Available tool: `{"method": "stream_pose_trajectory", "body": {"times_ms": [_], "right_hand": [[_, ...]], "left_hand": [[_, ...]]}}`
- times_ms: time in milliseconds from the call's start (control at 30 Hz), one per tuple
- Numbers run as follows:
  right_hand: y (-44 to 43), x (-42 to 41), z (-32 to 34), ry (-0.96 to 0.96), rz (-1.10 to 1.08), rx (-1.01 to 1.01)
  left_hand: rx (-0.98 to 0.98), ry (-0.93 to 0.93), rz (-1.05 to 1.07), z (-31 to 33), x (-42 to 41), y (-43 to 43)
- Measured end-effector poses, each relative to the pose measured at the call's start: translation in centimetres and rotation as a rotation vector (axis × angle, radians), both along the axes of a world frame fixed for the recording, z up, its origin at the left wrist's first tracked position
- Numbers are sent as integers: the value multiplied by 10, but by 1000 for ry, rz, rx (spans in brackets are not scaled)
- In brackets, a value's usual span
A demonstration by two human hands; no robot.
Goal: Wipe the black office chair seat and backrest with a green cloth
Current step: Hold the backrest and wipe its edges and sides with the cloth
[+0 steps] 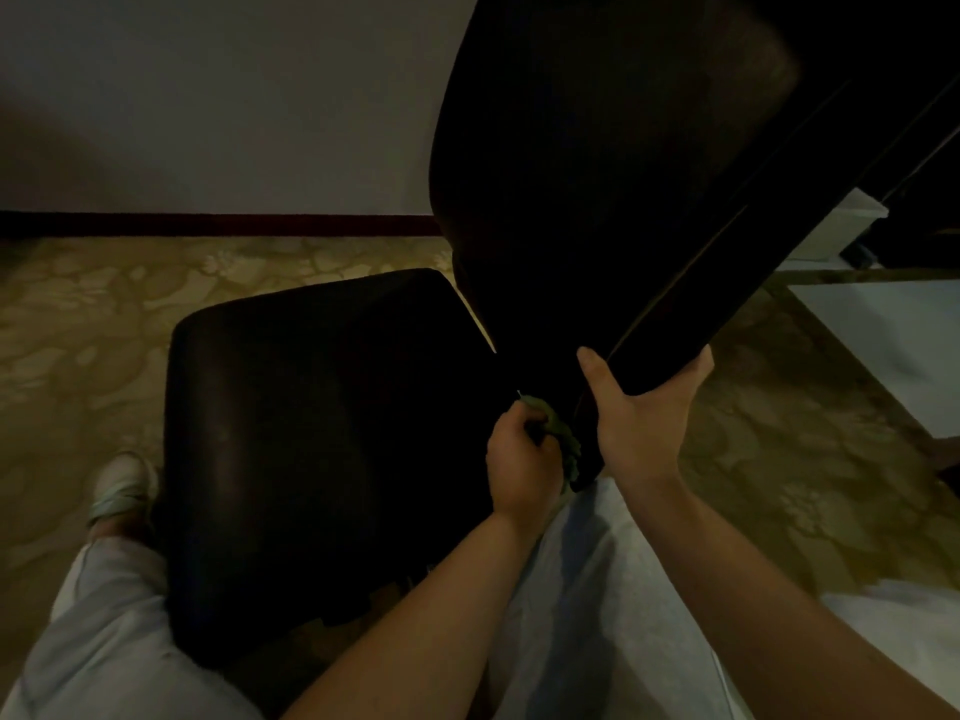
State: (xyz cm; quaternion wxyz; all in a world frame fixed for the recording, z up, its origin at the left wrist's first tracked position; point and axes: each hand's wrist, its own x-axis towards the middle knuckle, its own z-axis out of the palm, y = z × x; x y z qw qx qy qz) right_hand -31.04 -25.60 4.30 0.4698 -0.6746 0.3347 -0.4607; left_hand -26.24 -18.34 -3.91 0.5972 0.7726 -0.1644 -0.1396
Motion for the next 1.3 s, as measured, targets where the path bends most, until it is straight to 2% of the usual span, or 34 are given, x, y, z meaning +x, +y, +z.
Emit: {"method": "stream_pose_trajectory", "body": {"times_ms": [133,333,467,600,700,900,1033,1167,1300], "right_hand": [[0,-1,-1,3,-11,-11],[-9,-8,-2,48,88,0],[-13,-17,7,104,151,35],[-16,-21,28,29,184,197],[-20,-24,51,-26,237,239],[-36,-27,117,-198,288,106],[-47,-25,151,-243,220,89],[-52,-25,156,-290,237,100],[-54,-32,165,-284,295,167]], "left_hand": [[106,54,-10,0,-4,-6],[265,-84,-128,-5,8,2],[262,-135,-104,-8,14,17],[162,-152,-64,6,11,31],[95,-245,-61,36,11,35],[-28,-420,-88,113,17,35],[-163,-515,-163,170,18,23],[-171,-737,-239,209,21,7],[-88,-1021,-288,220,23,-6]]}}
